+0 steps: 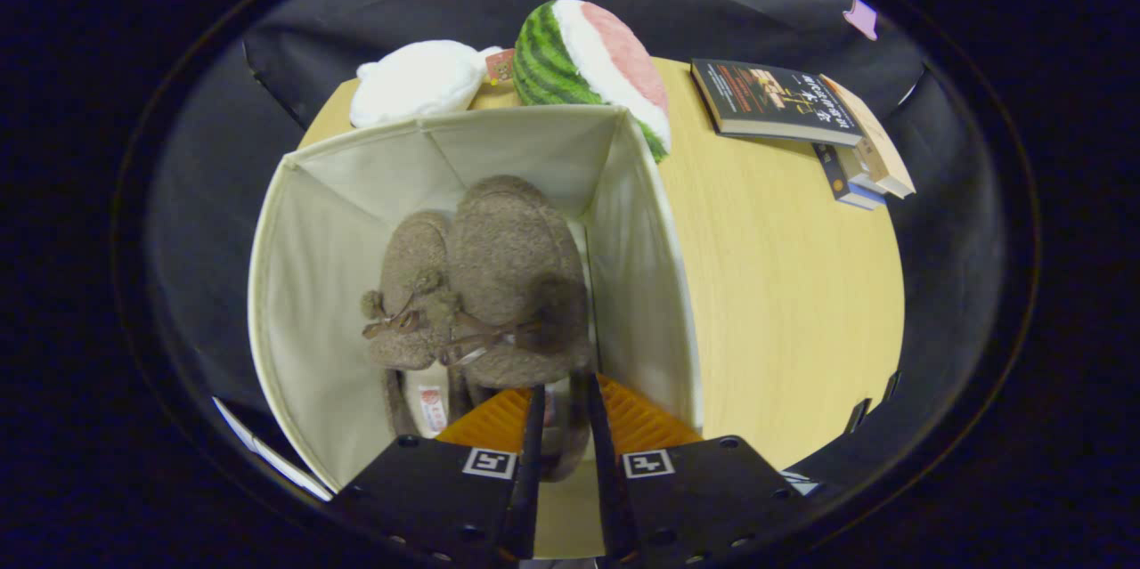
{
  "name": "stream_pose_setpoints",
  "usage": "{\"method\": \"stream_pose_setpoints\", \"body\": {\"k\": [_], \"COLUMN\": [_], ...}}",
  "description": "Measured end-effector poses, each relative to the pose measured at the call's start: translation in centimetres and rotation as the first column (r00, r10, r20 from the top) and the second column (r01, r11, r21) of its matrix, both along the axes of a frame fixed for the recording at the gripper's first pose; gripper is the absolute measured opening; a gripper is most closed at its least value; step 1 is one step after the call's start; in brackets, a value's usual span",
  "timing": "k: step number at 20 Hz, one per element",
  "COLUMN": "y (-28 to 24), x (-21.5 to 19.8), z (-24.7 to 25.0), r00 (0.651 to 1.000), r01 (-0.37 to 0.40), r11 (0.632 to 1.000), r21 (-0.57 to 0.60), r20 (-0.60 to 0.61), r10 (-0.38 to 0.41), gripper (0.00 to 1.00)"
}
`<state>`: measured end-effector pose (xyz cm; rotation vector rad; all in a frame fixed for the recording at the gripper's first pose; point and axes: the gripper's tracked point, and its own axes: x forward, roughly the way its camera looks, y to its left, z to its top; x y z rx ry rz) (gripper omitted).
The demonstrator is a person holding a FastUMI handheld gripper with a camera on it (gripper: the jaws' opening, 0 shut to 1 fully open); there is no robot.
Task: Open the storage box then place both shoes into the box .Put the left shoe in first, then the right shoe, with the right side of both shoes facing outward in a uniform manner.
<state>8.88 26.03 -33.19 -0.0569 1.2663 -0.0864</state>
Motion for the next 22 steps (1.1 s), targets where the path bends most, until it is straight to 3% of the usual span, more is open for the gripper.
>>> {"method": "stream_pose_setpoints", "body": {"k": [4,6,11,14,16,18,22], "y": [1.4,1.0,-0.4,-2.8,-5.1,-7.7,-12.9], "x": [-1.6,-2.2,-3.6,-4.0,-4.1,-4.1,-5.1], "z": [2.4,3.9,9.4,14.6,18.5,22.3,29.9], "r00": [0.998,0.996,0.978,0.944,0.9,0.834,0.637], "r01": [-0.055,-0.077,-0.15,-0.191,-0.195,-0.178,-0.102], "r11": [0.997,0.996,0.986,0.979,0.979,0.984,0.994], "r21": [0.062,0.05,0.078,0.07,0.057,0.027,-0.035], "r20": [0.02,0.053,0.161,0.287,0.407,0.534,0.765], "r10": [0.054,0.074,0.136,0.164,0.155,0.136,0.092], "gripper": [0.8,0.94,0.92,0.92,0.92,0.92,0.92]}}
